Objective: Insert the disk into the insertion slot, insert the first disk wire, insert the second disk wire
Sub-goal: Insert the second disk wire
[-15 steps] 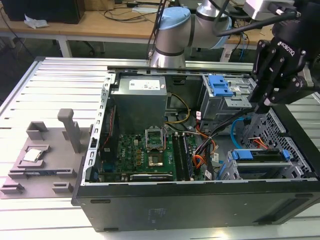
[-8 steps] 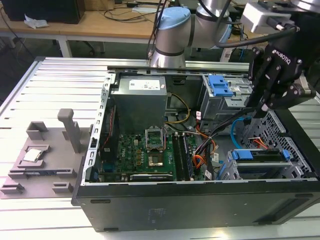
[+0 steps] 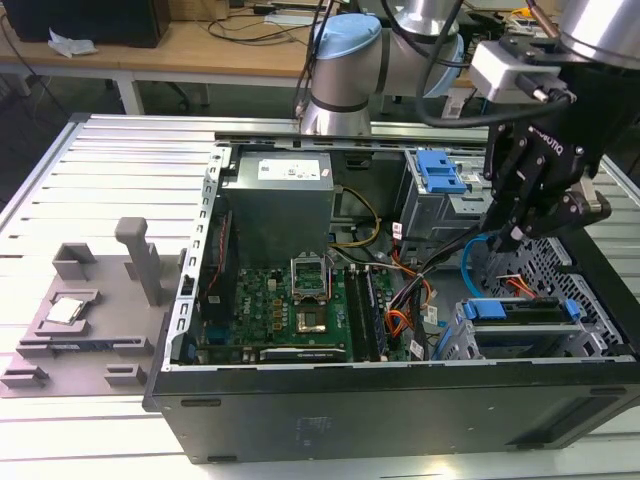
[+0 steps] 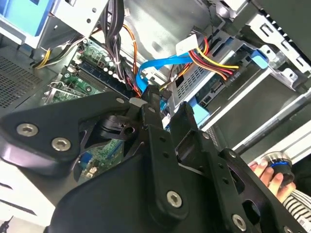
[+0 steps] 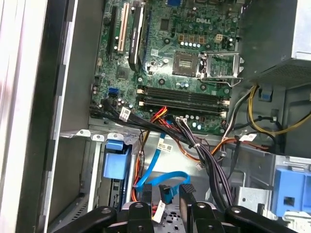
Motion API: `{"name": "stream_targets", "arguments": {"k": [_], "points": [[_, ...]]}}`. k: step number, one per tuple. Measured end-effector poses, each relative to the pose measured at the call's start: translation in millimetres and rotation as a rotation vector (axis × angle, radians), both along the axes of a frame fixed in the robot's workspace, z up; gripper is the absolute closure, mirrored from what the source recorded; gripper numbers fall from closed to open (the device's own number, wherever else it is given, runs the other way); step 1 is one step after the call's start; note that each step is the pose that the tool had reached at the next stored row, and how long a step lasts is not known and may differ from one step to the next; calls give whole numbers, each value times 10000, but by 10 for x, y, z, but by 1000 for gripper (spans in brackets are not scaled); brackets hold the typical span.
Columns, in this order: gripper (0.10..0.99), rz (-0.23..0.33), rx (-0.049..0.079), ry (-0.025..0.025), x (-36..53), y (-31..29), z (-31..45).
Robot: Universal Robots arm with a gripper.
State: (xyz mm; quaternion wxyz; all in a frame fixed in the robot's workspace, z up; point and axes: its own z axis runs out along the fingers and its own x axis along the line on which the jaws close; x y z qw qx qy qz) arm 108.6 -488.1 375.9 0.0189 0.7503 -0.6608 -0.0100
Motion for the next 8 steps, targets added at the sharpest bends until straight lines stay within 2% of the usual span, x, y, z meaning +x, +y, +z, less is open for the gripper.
{"name": "stream_targets", "arguments": {"k": [5,8], "points": [[725,58,-14,1,-1,-5,-78],[725,58,-21,1,-1,-5,-79]]}}
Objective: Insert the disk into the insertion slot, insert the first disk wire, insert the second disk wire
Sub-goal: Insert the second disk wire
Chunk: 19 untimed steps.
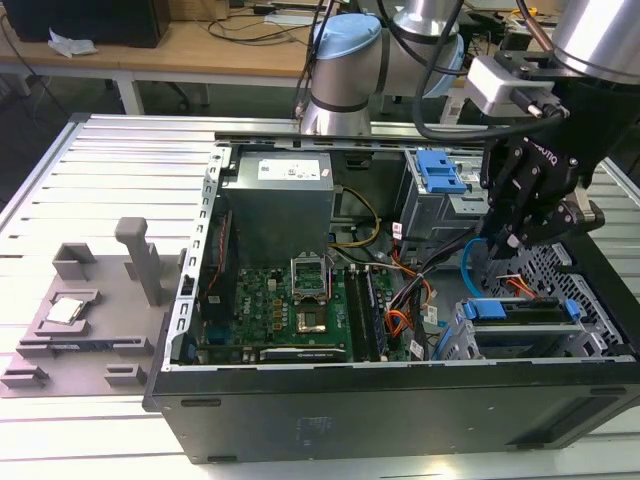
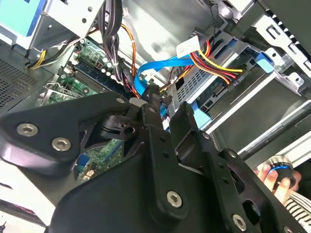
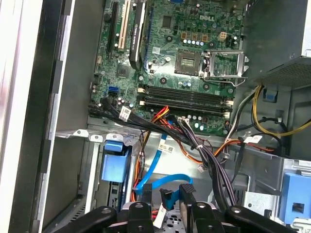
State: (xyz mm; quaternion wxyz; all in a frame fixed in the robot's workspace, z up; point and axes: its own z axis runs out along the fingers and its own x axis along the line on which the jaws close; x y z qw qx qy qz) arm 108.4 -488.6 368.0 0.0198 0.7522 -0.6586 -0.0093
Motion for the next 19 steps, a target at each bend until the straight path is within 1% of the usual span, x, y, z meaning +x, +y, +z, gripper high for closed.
{"name": "stream_targets", "arguments": {"k": [2,3,4,9,11,13,14,15,16,19], "points": [[741,1,0,0,0,0,0],[804,0,0,0,0,0,0],[922,0,-1,0,0,0,0],[922,-4,-8,0,0,-3,-2],[922,-142,-41,-1,0,-6,-2],[922,-809,-78,2,0,-7,-11],[922,-971,-77,2,2,-6,-12],[922,-991,-74,2,7,-6,-14],[922,-994,-73,3,21,-7,-14],[922,-992,-77,20,157,-7,-15]]}}
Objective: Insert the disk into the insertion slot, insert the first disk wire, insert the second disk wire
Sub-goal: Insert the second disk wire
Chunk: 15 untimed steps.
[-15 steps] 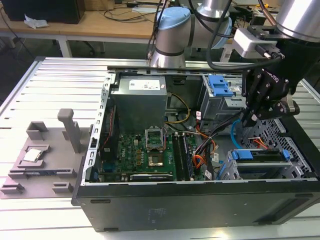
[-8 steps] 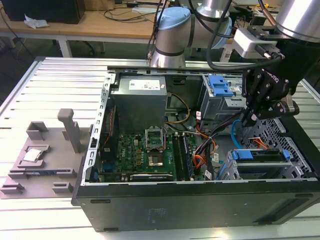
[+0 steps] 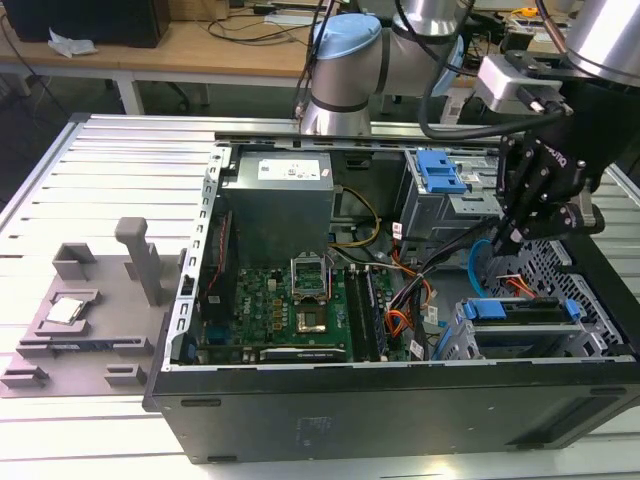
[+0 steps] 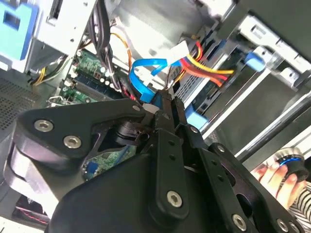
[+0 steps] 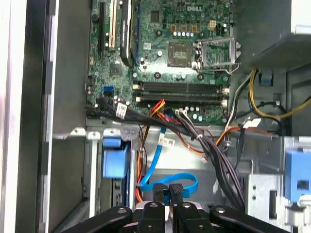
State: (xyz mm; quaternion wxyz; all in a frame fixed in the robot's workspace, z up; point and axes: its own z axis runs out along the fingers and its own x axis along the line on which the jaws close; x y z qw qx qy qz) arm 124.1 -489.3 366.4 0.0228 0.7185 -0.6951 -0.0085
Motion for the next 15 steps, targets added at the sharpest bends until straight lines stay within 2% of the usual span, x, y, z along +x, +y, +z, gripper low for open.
{"name": "stream_targets", "arguments": {"k": [3,5,8,15], "points": [[922,-1,1,13,86,-1,-3],[922,-4,1,14,94,-16,-4],[922,-7,1,14,96,-81,-6],[922,-11,1,14,97,-164,-11]]}}
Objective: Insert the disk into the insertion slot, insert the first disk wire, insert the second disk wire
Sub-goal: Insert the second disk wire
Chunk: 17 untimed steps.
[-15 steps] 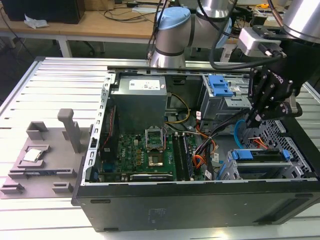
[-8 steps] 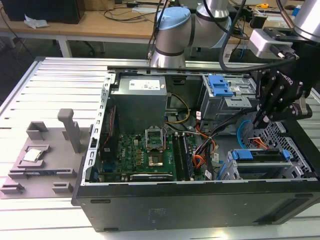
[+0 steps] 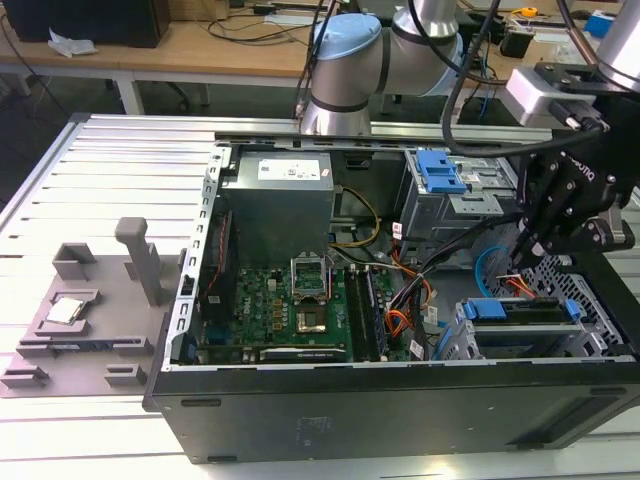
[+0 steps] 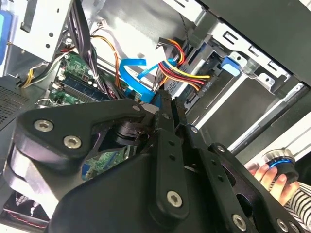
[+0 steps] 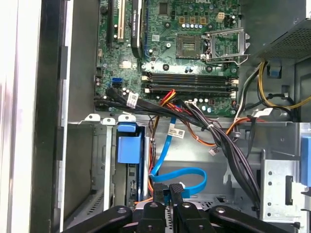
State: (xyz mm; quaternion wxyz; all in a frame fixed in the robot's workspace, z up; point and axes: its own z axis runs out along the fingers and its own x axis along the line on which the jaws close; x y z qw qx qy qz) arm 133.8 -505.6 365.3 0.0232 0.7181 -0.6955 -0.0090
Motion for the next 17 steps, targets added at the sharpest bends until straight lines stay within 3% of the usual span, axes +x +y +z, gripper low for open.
{"name": "stream_targets", "arguments": {"k": [9,17], "points": [[922,-1,0,0,0,-133,-15],[922,-4,2,0,0,-174,-29]]}}
